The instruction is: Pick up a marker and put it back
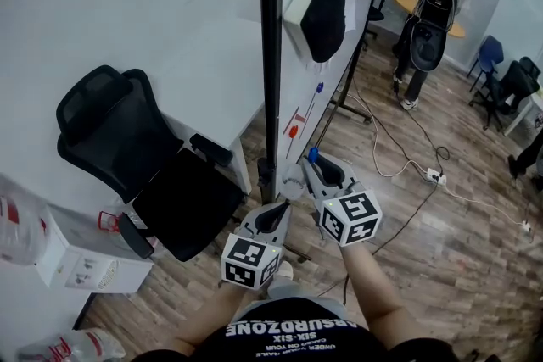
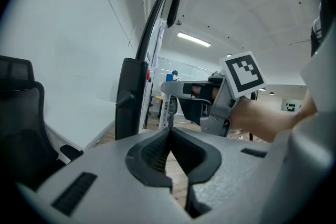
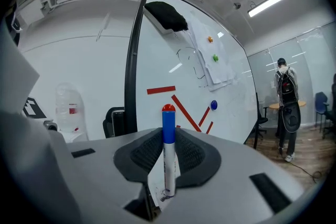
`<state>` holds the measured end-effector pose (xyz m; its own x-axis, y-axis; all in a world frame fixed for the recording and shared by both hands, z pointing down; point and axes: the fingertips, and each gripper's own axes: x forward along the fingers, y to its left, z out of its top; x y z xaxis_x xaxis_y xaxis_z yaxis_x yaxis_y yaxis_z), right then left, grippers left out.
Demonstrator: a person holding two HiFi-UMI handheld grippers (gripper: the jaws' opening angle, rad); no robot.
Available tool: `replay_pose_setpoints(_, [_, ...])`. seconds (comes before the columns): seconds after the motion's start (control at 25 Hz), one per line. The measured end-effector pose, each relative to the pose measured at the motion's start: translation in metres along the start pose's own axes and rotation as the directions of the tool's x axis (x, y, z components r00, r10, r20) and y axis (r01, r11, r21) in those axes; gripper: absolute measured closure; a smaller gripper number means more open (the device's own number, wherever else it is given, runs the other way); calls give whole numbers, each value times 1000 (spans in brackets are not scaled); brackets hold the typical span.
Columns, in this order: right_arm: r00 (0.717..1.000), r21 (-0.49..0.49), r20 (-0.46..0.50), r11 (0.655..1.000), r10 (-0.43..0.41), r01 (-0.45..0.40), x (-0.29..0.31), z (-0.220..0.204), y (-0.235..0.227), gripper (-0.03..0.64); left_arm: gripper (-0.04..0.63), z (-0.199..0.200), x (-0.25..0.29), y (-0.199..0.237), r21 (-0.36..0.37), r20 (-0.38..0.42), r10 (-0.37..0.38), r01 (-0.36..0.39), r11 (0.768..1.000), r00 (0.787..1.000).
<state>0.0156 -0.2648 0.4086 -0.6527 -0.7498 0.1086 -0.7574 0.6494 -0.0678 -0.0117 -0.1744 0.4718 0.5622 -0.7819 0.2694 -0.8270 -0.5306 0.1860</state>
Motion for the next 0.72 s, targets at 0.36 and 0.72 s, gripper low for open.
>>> replay_pose_setpoints(0.36, [999, 10, -49, 1000, 21, -21, 14, -26, -1, 552, 588, -8, 1, 2, -12, -19, 10, -10, 1000, 1000])
replay_pose_setpoints(0.72, [992, 3, -120, 999, 34, -34, 18, -53, 0, 552, 588, -10, 1, 2, -11, -24, 6, -6, 1000, 1000])
